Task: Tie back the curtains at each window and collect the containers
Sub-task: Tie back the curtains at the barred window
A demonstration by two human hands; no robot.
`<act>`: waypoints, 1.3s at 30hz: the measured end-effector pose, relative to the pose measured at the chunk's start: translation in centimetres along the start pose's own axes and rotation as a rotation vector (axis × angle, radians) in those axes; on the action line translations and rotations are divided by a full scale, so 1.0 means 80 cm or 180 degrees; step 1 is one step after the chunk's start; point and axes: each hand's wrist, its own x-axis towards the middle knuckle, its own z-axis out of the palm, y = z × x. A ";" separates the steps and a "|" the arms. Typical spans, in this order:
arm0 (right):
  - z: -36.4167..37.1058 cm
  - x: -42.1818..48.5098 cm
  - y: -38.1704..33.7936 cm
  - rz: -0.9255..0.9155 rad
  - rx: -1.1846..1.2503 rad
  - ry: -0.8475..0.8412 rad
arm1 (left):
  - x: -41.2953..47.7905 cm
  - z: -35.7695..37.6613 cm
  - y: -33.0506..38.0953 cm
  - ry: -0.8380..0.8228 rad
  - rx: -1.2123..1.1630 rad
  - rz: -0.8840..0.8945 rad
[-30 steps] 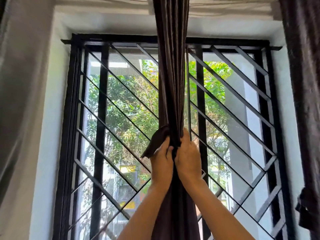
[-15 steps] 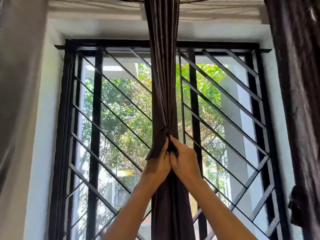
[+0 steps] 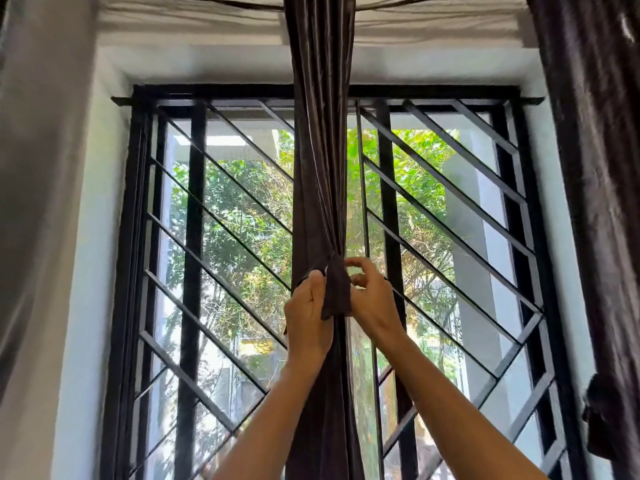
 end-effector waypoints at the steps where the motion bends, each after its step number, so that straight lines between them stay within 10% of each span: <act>1: 0.001 0.003 0.000 0.0016 -0.0018 0.0052 | -0.001 0.004 0.002 0.0130 0.0155 -0.0123; 10: 0.010 0.015 -0.012 0.0596 -0.0287 0.0301 | 0.004 0.022 0.012 0.0556 -0.1389 -0.1480; 18: 0.019 0.021 -0.008 0.1047 0.1016 0.0238 | 0.027 0.015 0.011 0.0301 -0.1974 -0.1929; 27: 0.036 0.021 -0.007 0.0651 -0.0054 0.0662 | 0.042 0.004 -0.020 0.0668 0.0062 -0.0652; 39: 0.078 0.028 0.022 0.0624 -0.0190 0.0781 | 0.042 0.009 -0.034 0.0959 0.0411 -0.0374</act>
